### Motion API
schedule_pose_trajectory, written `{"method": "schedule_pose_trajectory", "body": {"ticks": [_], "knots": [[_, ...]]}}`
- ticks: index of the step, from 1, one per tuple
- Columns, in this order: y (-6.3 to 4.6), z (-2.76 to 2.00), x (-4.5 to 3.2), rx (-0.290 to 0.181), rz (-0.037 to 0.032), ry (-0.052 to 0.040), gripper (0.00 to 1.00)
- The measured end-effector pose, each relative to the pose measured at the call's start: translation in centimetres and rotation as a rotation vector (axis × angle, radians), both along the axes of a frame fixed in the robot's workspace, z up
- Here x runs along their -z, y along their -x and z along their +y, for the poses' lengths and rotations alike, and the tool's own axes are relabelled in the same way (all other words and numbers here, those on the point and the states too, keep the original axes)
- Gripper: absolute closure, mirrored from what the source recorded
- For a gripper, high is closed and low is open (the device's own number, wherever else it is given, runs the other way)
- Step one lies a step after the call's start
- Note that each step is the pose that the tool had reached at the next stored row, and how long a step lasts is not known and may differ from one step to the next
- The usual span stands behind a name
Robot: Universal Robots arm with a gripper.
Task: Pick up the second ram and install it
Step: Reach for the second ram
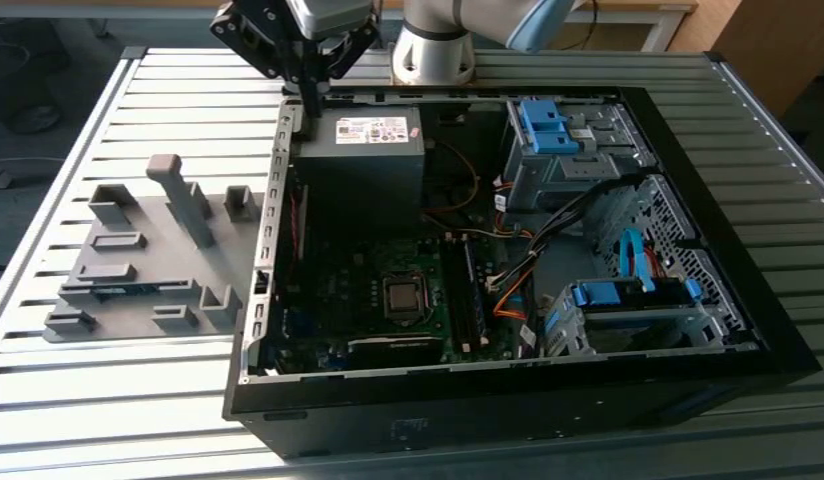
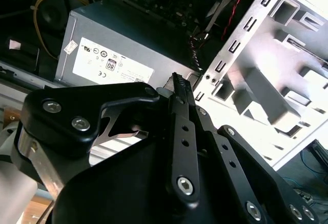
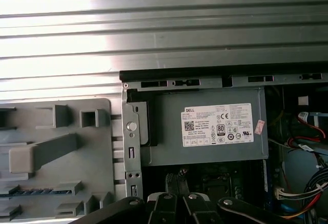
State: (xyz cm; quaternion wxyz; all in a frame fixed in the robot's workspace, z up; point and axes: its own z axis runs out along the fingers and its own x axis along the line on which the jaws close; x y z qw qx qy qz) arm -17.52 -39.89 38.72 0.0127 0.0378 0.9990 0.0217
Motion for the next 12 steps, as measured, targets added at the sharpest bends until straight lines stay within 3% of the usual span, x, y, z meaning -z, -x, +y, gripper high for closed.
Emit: {"method": "schedule_pose_trajectory", "body": {"ticks": [12], "knots": [[0.32, 0.00, 0.08, 0.000, 0.0001, -0.0001, 0.89]]}}
